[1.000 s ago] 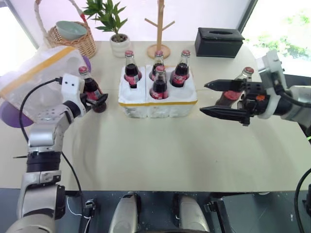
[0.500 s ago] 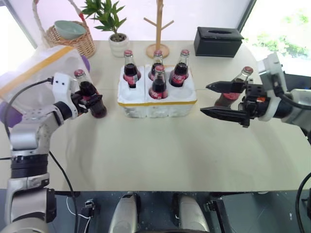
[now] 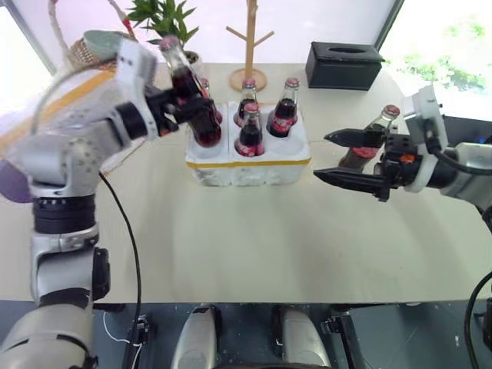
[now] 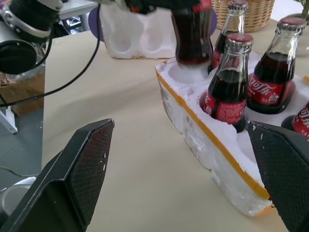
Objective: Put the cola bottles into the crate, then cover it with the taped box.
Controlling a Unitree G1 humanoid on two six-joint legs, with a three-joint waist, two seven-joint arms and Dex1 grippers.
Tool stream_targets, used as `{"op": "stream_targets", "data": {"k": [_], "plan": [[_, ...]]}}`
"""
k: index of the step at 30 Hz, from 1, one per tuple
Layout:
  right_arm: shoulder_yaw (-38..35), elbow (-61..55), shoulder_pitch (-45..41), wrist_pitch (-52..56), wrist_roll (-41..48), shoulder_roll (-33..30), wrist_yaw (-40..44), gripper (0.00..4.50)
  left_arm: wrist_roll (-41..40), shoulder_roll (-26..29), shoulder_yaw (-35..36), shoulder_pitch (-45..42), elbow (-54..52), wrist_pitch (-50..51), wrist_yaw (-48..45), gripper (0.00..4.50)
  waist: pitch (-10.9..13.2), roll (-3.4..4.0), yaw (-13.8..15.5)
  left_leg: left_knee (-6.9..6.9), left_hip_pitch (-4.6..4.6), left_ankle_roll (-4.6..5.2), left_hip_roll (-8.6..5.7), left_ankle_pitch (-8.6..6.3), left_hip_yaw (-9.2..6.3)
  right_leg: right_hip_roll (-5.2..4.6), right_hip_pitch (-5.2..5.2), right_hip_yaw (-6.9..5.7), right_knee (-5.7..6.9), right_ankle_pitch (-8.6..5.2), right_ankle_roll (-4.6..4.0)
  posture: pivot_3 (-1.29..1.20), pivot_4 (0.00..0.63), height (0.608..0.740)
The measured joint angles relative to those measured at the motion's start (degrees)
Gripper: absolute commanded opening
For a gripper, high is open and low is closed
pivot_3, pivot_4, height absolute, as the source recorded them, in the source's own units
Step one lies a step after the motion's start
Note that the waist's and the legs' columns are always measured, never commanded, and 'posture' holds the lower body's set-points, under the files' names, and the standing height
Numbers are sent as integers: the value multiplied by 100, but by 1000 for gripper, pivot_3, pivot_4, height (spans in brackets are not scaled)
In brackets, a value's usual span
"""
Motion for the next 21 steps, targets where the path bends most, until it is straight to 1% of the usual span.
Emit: {"op": "stream_targets", "data": {"k": [4,9,16,18,19,20,21], "plan": [[-220,-138,204,58,78,-11,-91,4500,374,4,-300,202,119,-346,-207,2607,0,0,25,0,-3,0,0,0,2,-1,-2,1,-2,0,0,0,150,736],[-292,-144,254,75,123,-10,-139,4500,701,-10,-580,309,130,-648,-395,2607,1,-1,30,1,-3,0,0,0,3,-1,-1,2,-2,0,0,0,150,736],[-257,-139,257,4,46,-3,-137,4500,1221,-439,-860,423,595,-1059,-348,2607,0,0,40,3,-3,0,-1,0,3,-2,0,2,-1,0,0,0,150,736],[-218,-121,244,-16,8,-3,-124,4500,1332,-504,-851,434,687,-1208,-302,3646,-2,2,54,4,1,0,-1,0,2,-2,7,1,0,0,0,0,150,736],[-192,-121,231,-23,1,1,-120,4500,1358,-538,-835,433,733,-1278,-283,3966,-2,3,59,4,5,0,-2,0,2,-3,12,1,0,0,0,0,150,736],[-151,-121,221,-30,-14,4,-120,4500,1374,-570,-812,430,770,-1313,-269,4458,-3,2,58,5,8,0,-1,0,1,-3,16,1,0,0,0,0,150,736],[-135,-120,222,-33,-36,13,-125,4500,1375,-577,-794,431,781,-1356,-270,4458,-3,2,55,6,8,0,-1,0,1,-3,17,1,1,0,0,0,150,736]]}}
